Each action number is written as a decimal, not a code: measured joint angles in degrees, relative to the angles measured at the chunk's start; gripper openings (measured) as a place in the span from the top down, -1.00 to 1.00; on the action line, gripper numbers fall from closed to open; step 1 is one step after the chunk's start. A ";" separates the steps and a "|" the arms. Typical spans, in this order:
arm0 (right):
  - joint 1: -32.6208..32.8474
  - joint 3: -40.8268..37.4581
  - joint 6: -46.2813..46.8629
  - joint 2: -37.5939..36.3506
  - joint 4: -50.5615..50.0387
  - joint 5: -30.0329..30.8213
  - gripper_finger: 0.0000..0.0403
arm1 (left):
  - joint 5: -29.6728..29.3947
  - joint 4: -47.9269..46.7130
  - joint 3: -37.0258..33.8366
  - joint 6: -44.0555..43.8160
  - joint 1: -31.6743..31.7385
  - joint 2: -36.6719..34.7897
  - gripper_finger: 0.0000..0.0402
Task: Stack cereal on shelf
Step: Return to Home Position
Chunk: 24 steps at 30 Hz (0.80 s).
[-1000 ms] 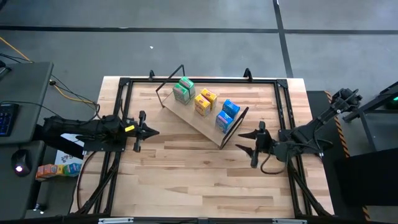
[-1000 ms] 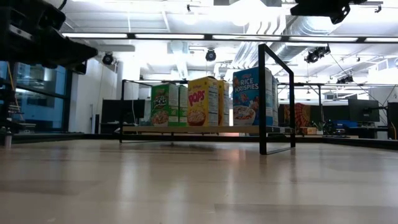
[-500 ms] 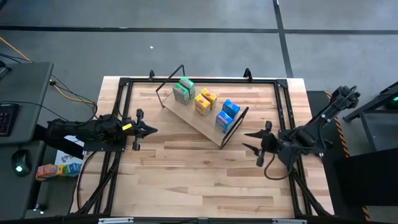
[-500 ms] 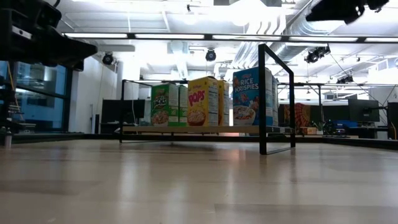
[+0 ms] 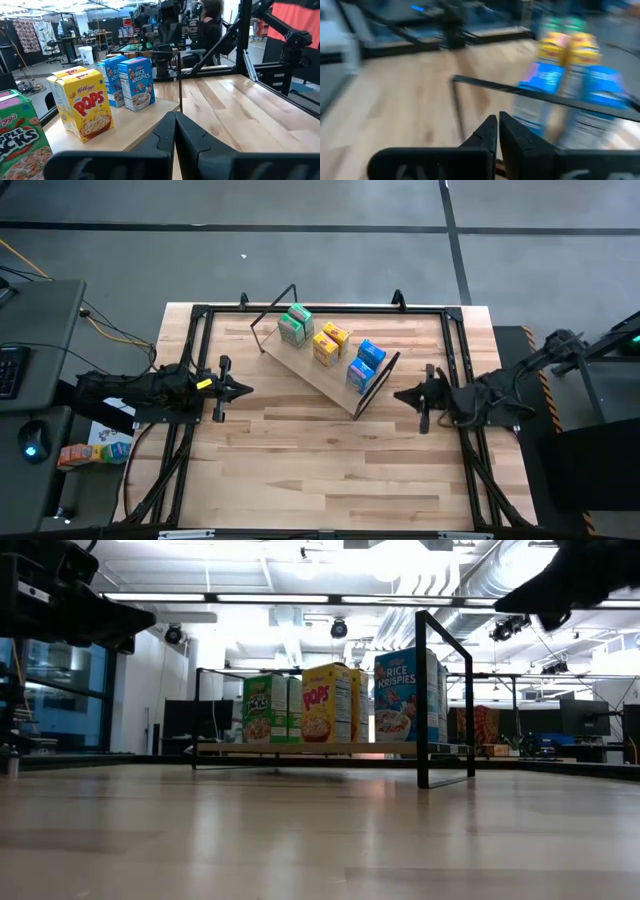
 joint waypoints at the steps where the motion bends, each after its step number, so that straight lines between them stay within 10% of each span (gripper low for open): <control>1: -1.46 -2.74 -2.80 -1.77 4.53 -3.78 0.99 | 0.00 0.00 0.00 0.00 0.00 0.00 1.00; 11: -15.43 -15.05 -10.69 -20.04 14.76 -22.33 1.00 | -0.02 0.04 0.00 0.00 0.00 -0.02 1.00; 24: -17.85 -21.43 -8.62 -23.91 12.55 -26.42 1.00 | -0.03 0.04 0.00 -0.08 0.00 0.02 1.00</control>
